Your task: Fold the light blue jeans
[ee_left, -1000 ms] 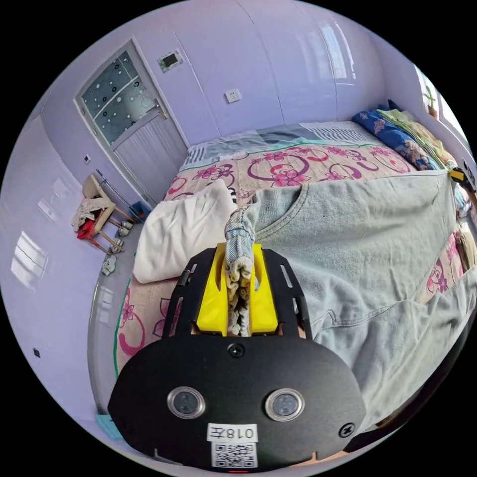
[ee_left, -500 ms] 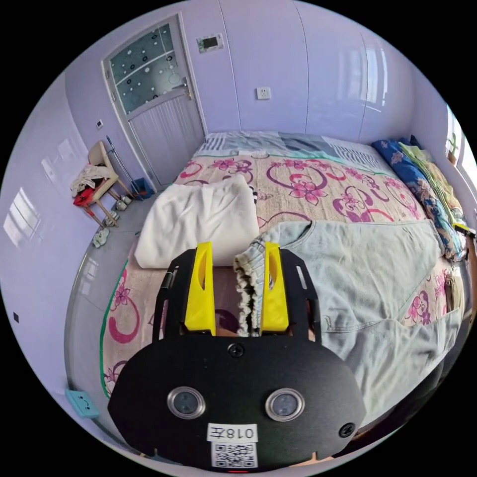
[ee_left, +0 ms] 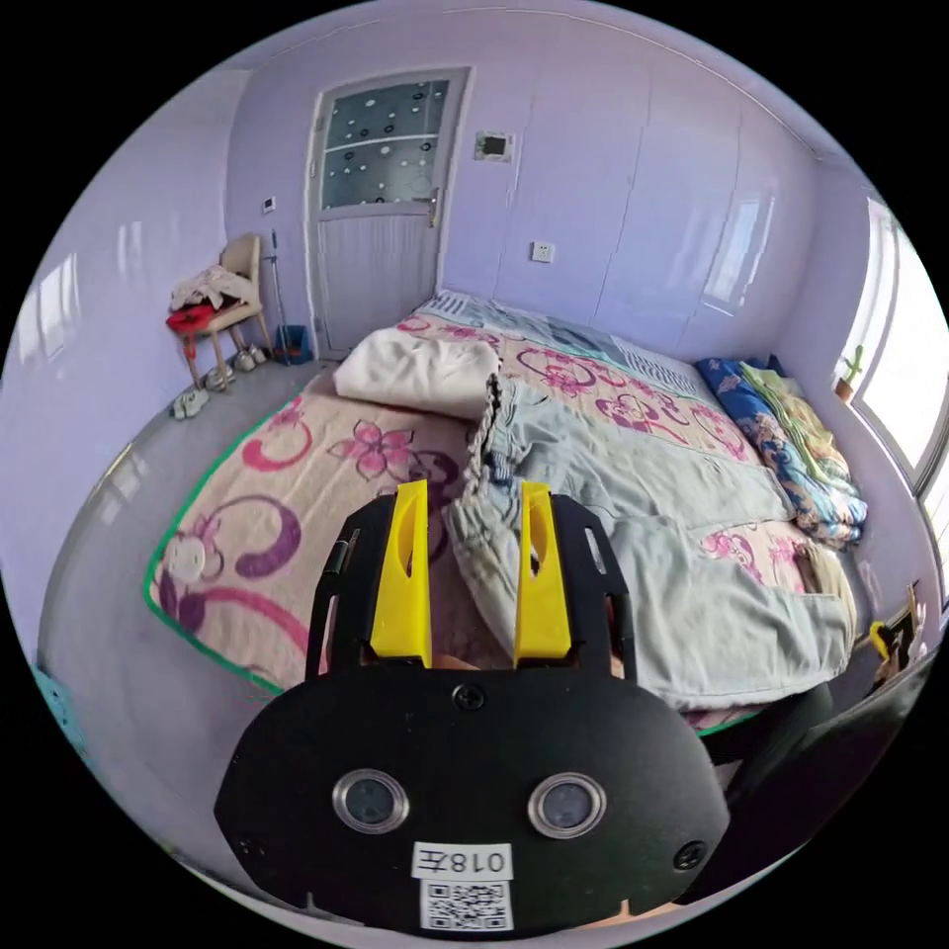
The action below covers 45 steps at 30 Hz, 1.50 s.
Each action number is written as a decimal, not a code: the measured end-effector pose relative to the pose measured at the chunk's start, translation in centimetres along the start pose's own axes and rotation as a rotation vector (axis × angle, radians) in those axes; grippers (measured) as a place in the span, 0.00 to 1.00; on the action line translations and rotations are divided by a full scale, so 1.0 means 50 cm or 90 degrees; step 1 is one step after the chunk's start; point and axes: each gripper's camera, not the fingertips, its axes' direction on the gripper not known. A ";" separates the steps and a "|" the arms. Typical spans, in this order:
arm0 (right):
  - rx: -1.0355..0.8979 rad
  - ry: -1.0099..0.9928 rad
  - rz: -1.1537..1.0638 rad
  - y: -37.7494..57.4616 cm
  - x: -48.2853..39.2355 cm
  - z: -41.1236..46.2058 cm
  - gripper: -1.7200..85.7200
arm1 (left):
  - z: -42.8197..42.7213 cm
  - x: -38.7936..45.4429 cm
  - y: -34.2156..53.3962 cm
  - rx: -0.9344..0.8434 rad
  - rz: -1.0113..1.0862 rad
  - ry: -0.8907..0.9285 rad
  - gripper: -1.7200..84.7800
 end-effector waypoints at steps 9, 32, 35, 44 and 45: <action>-0.044 -0.030 0.241 0.173 0.233 0.020 0.15 | 0.090 -0.086 0.225 -0.043 -0.151 0.078 0.19; -0.081 -0.129 0.262 0.173 0.351 0.057 0.04 | 0.310 -0.122 0.225 -0.140 -0.156 0.218 0.21; -0.075 -0.089 0.237 0.166 0.326 0.057 0.03 | 0.332 -0.099 0.211 -0.157 -0.138 0.193 0.18; 0.023 -0.172 0.153 0.123 0.223 -0.021 0.02 | 0.312 -0.072 0.194 -0.118 -0.068 0.145 0.07; 0.030 -0.185 0.152 0.118 0.219 -0.024 0.02 | 0.303 -0.084 0.197 -0.101 -0.080 0.161 0.07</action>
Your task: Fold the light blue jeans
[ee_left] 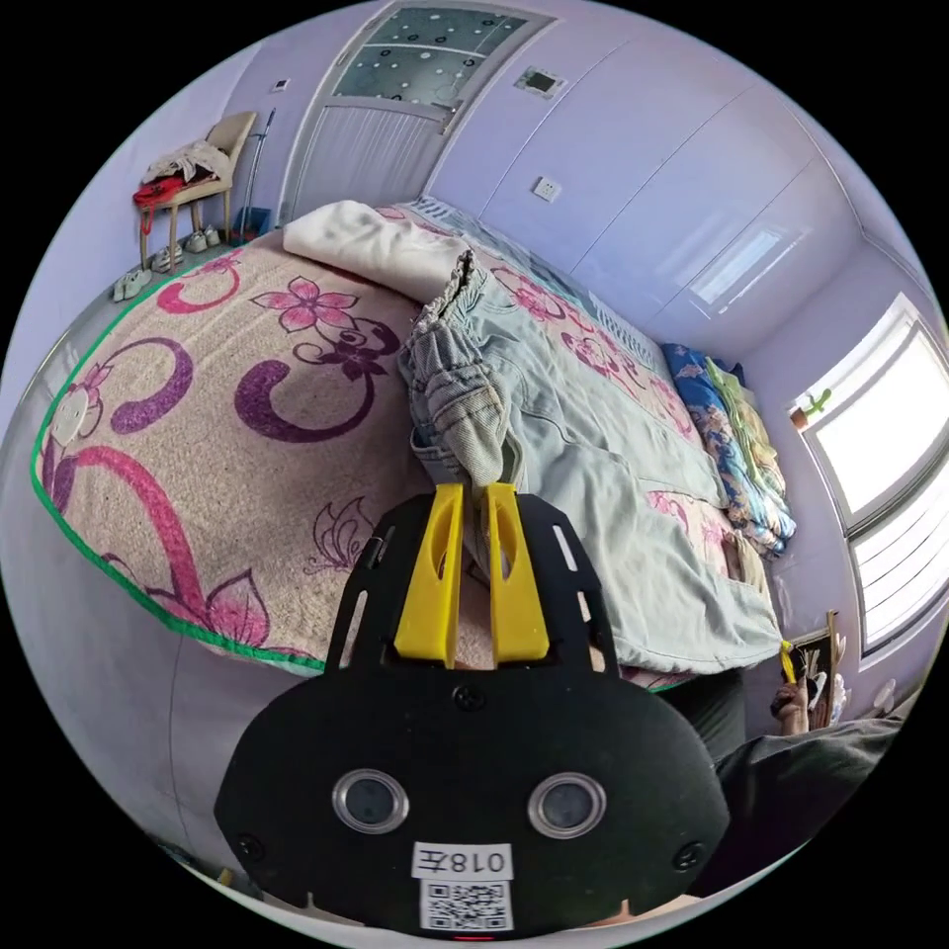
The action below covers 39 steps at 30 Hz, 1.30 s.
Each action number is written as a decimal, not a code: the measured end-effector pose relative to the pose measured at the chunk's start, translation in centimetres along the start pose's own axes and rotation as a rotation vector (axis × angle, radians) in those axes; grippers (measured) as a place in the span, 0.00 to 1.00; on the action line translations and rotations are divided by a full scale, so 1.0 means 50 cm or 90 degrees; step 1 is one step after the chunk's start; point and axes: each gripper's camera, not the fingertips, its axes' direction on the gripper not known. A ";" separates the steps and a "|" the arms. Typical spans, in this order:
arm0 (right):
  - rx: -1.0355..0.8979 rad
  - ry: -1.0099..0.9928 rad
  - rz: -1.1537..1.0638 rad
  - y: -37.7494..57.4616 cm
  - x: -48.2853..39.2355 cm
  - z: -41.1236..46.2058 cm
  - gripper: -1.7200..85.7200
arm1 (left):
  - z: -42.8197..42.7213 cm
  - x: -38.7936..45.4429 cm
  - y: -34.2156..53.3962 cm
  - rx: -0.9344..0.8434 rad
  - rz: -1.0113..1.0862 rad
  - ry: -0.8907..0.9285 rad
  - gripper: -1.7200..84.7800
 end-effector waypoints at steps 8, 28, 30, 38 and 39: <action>0.089 -0.192 0.013 -0.062 -0.049 0.036 0.02 | -0.051 -0.066 0.022 0.107 -0.109 0.158 0.06; 0.088 -0.053 -0.003 -0.576 -0.238 0.774 0.02 | 0.198 0.155 -0.578 0.166 -0.115 0.104 0.05; 0.057 -0.006 -0.001 -0.607 -0.237 0.864 0.02 | 0.239 0.169 -0.621 0.144 -0.118 0.081 0.05; -0.011 0.102 -0.098 -0.709 -0.314 1.092 0.03 | 0.217 0.199 -0.734 0.137 -0.113 0.049 0.05; -0.020 0.112 -0.100 -0.717 -0.320 1.108 0.03 | 0.215 0.202 -0.753 0.129 -0.115 0.053 0.05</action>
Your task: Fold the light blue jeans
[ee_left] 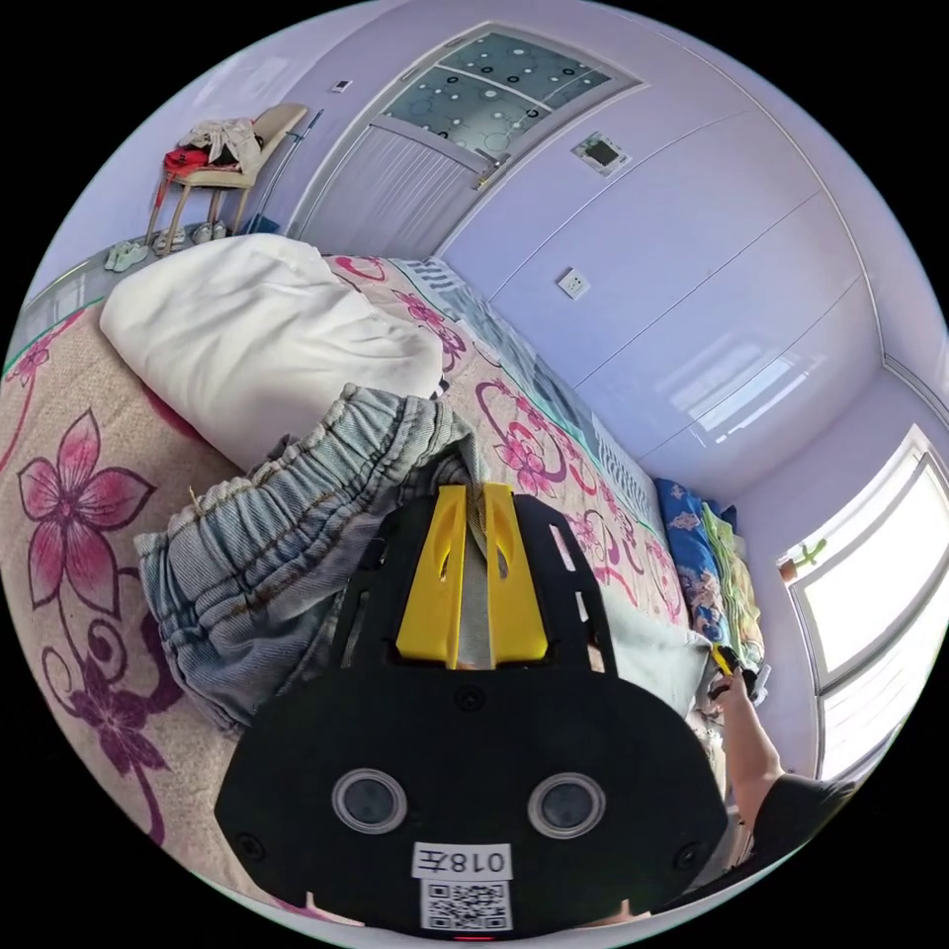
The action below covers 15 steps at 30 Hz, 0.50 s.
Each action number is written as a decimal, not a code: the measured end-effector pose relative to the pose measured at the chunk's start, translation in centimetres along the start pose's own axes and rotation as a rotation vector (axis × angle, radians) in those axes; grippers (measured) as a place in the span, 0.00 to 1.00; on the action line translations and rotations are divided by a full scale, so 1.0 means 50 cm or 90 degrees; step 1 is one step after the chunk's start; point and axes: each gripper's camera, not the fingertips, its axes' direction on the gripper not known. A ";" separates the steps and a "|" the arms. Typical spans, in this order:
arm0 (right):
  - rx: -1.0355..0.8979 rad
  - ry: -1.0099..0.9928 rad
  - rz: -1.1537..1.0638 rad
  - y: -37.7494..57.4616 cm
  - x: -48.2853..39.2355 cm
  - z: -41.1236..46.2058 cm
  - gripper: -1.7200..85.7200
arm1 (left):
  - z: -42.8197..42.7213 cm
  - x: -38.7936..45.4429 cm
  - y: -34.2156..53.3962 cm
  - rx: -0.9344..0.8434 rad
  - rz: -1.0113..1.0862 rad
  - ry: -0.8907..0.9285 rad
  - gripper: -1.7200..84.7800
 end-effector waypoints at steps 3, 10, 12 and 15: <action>-0.056 0.019 -0.001 -0.041 -0.016 0.083 0.05 | 0.001 0.021 -0.038 -0.003 -0.012 0.008 0.06; -0.191 0.027 -0.023 -0.083 -0.005 0.168 0.15 | -0.061 0.096 -0.121 -0.061 0.001 0.086 0.12; -0.173 0.007 -0.025 -0.085 0.000 0.134 0.15 | -0.137 0.163 -0.123 -0.070 0.062 0.085 0.14; -0.115 -0.043 -0.051 -0.063 0.006 0.043 0.15 | -0.258 0.274 -0.078 -0.039 0.163 0.072 0.15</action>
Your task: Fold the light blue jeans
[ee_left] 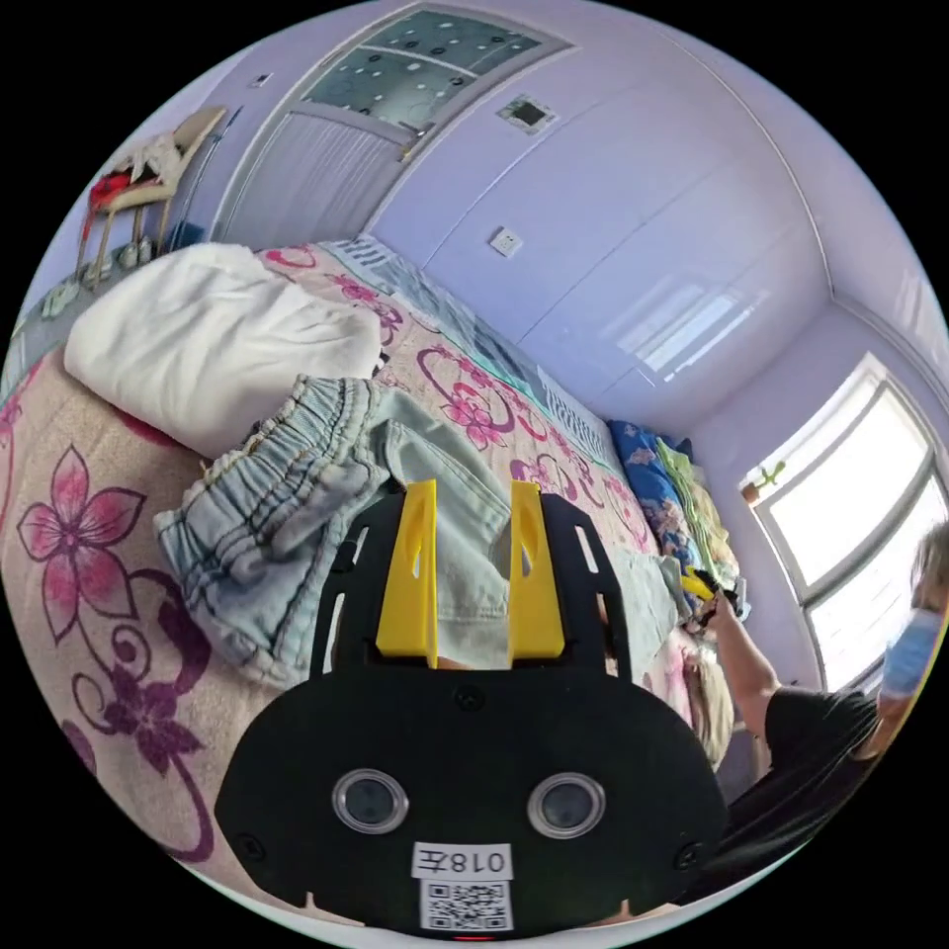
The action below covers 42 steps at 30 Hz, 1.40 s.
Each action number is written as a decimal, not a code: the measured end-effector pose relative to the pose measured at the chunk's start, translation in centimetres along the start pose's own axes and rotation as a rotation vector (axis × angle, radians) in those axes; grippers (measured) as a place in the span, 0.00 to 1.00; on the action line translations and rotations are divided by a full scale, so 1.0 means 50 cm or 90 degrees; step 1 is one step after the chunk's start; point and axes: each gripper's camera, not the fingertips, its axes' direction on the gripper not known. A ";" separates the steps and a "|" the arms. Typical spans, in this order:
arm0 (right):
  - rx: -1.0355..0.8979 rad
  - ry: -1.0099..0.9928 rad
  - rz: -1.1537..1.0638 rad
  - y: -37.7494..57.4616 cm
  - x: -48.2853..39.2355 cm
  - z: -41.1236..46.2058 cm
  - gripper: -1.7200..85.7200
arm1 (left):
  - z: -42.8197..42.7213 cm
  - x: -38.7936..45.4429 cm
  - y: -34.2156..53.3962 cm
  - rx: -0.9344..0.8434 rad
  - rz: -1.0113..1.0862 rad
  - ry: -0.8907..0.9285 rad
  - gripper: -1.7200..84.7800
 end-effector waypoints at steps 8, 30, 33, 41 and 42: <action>-0.043 -0.128 -0.039 0.214 -0.002 -0.080 0.14 | 0.067 0.514 0.147 -0.192 0.433 -0.101 0.10; -0.081 -0.090 -0.112 0.323 -0.017 -0.135 0.13 | -0.098 0.634 0.185 -0.272 0.419 -0.224 0.02; -0.084 -0.081 -0.102 0.289 0.000 -0.113 0.14 | -0.212 0.589 0.156 -0.112 0.331 -0.160 0.02; 0.029 0.007 0.032 0.133 0.101 -0.083 0.15 | -0.375 0.258 0.077 0.020 -0.090 -0.104 0.13; 0.033 0.011 0.054 0.123 0.115 -0.077 0.15 | -0.383 0.218 0.076 0.024 -0.130 -0.113 0.14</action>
